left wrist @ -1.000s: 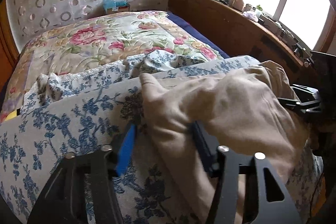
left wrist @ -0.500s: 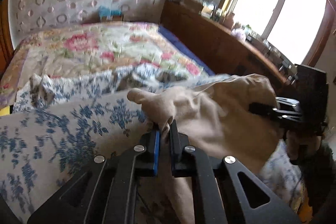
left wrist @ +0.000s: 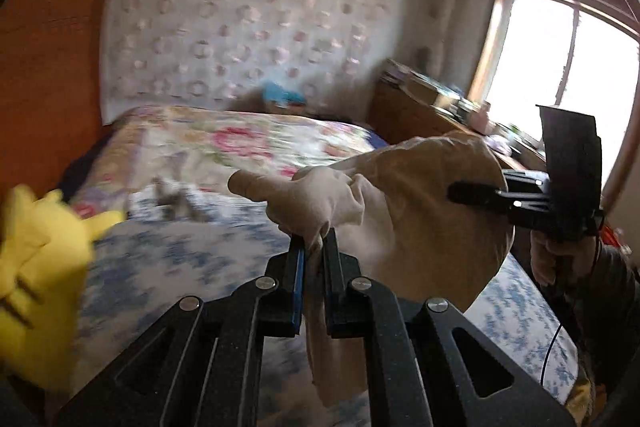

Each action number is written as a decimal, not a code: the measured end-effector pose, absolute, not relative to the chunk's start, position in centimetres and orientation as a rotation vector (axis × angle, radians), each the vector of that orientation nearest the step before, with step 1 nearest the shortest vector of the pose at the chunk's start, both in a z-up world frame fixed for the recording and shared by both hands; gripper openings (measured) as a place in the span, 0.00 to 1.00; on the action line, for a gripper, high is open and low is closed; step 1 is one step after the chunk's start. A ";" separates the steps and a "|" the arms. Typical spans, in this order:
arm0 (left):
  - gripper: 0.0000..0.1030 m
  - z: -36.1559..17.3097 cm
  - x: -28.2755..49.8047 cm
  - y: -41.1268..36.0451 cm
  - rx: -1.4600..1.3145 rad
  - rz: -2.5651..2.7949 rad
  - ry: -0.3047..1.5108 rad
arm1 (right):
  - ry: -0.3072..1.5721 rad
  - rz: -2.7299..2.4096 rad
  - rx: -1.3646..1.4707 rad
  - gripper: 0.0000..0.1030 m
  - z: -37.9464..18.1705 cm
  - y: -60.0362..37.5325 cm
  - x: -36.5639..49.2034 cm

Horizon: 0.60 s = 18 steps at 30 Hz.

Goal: Fold small clothes
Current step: 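Grasp the folded shirt with both tools and lift it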

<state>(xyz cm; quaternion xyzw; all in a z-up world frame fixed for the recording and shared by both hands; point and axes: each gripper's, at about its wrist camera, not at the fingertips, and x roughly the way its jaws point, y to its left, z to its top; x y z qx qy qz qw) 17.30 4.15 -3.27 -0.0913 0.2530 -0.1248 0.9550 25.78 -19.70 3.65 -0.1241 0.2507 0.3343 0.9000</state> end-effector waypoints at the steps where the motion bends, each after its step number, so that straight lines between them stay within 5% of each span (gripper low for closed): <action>1: 0.08 -3.6 16.4 5.7 -0.201 -0.219 0.508 | 0.513 0.724 -0.278 0.20 3.7 -18.2 26.2; 18: 0.08 -11.7 10.7 16.4 -0.332 0.139 0.578 | 0.523 1.090 -0.686 0.20 -0.1 8.1 35.9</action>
